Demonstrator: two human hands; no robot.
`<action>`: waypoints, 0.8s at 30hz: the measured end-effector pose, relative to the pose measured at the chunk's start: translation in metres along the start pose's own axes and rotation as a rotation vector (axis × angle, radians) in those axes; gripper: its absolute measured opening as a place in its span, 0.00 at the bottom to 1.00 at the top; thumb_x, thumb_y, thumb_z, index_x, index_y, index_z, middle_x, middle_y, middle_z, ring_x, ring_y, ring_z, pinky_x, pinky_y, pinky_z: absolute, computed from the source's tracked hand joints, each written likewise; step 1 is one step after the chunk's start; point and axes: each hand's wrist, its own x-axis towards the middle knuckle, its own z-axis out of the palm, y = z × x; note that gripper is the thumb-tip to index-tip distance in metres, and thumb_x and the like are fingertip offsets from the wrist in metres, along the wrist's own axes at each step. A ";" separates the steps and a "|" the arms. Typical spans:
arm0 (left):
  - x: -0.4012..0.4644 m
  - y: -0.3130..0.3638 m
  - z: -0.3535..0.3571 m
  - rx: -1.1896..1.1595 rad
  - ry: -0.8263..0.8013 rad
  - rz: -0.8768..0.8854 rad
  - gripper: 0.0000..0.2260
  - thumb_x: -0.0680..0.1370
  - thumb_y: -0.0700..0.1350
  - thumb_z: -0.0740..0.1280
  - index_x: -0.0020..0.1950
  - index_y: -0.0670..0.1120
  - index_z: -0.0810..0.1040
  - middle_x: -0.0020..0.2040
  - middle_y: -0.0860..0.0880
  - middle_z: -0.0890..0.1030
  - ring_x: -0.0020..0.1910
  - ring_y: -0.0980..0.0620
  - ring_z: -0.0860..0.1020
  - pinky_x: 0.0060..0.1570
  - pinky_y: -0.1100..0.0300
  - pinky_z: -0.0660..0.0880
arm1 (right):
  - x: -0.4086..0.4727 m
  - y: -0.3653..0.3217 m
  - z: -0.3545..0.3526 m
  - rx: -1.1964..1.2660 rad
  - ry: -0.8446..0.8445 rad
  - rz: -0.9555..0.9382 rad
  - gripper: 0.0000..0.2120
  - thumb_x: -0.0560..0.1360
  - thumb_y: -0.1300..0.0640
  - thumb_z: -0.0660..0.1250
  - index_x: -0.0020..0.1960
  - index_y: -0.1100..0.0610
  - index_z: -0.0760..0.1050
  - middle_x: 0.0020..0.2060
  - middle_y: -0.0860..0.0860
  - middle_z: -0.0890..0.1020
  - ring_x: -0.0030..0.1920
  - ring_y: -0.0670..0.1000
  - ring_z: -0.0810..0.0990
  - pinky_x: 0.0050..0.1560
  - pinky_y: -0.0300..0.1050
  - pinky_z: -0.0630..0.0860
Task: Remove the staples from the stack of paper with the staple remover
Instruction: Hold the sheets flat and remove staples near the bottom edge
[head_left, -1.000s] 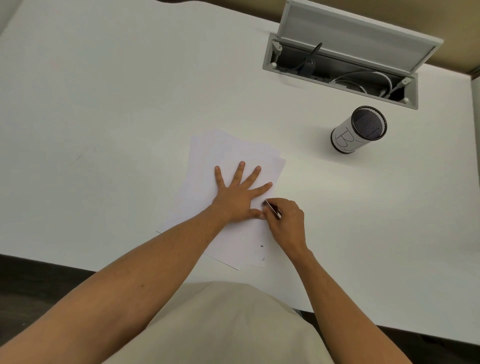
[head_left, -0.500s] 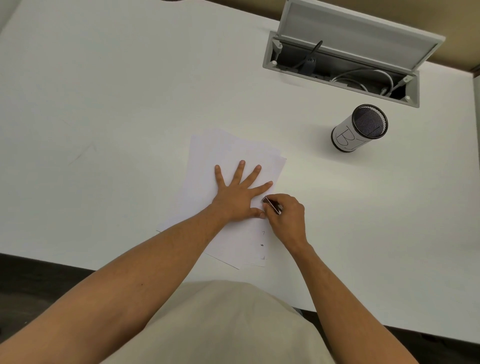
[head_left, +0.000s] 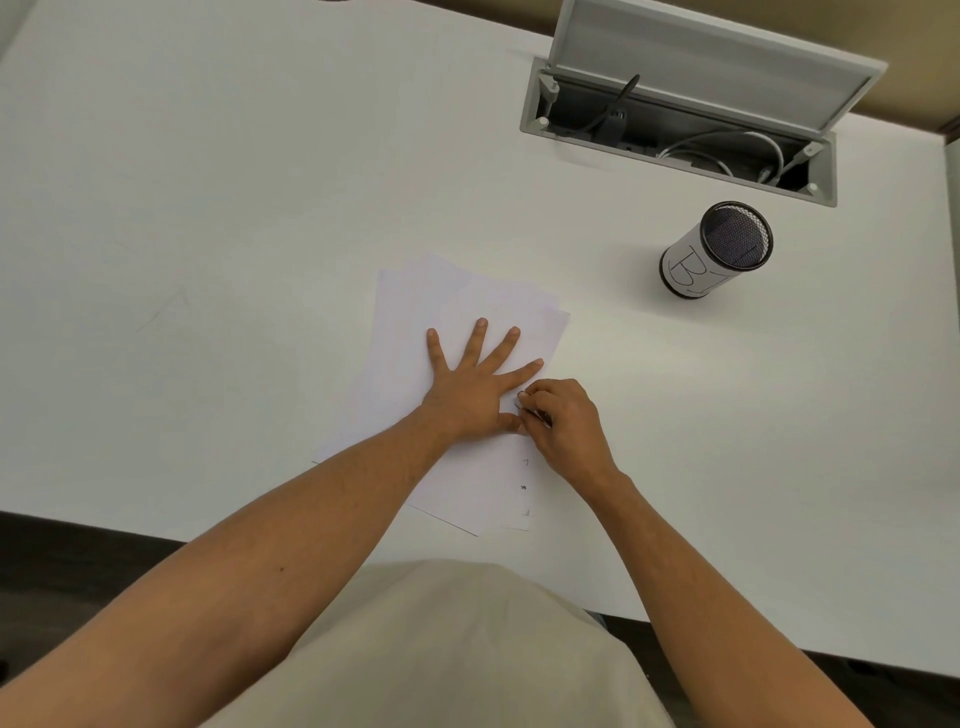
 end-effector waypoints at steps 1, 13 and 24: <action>0.000 0.000 0.000 0.001 0.001 0.000 0.38 0.72 0.76 0.51 0.76 0.66 0.38 0.78 0.53 0.32 0.75 0.41 0.28 0.59 0.22 0.31 | 0.000 0.001 0.000 0.003 0.001 0.004 0.02 0.73 0.65 0.71 0.46 0.62 0.82 0.43 0.54 0.84 0.45 0.57 0.78 0.46 0.48 0.75; 0.000 -0.002 0.000 -0.026 0.003 -0.009 0.40 0.69 0.77 0.51 0.76 0.66 0.38 0.78 0.53 0.32 0.74 0.42 0.27 0.59 0.23 0.29 | -0.008 -0.001 0.001 0.167 0.169 0.227 0.02 0.72 0.63 0.72 0.44 0.58 0.81 0.41 0.51 0.84 0.43 0.53 0.79 0.46 0.45 0.74; 0.000 0.000 0.001 -0.009 0.009 -0.003 0.40 0.69 0.78 0.49 0.76 0.66 0.38 0.78 0.53 0.32 0.75 0.41 0.28 0.60 0.21 0.33 | -0.004 0.000 0.009 0.109 0.094 0.190 0.03 0.74 0.61 0.70 0.48 0.58 0.81 0.44 0.52 0.84 0.46 0.52 0.77 0.48 0.42 0.72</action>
